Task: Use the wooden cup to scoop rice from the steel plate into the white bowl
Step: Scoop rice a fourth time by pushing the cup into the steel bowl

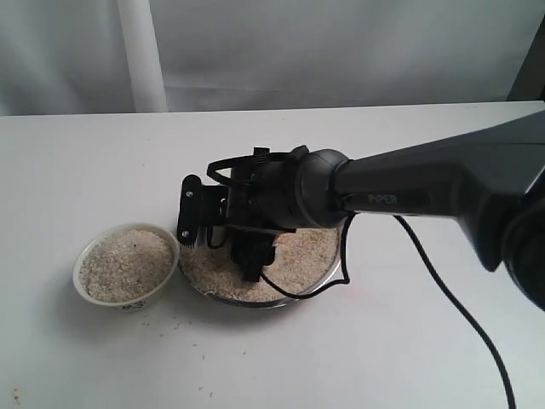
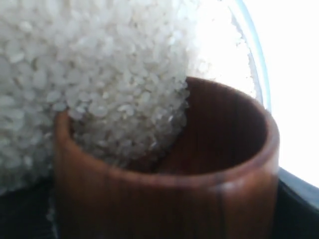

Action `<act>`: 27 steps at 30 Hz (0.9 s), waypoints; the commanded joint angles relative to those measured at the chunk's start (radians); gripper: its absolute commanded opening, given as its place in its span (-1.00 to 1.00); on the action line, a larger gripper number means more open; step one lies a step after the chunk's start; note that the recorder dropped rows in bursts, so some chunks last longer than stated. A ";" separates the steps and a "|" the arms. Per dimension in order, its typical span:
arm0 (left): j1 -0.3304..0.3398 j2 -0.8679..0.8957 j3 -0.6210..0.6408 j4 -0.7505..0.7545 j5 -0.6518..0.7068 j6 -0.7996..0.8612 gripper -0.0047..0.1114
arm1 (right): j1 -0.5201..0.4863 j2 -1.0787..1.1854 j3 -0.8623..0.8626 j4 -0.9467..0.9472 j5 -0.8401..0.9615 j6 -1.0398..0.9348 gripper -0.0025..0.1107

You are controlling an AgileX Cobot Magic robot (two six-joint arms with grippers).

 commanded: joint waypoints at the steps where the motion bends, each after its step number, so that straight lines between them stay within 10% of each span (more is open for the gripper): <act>1: -0.004 -0.003 -0.003 -0.005 -0.005 -0.005 -0.92 | -0.017 -0.058 0.063 0.064 -0.130 0.021 -0.96; 27: -0.004 -0.003 -0.003 -0.005 -0.005 -0.003 -0.92 | -0.222 -0.203 0.385 0.299 -0.831 -0.015 -0.96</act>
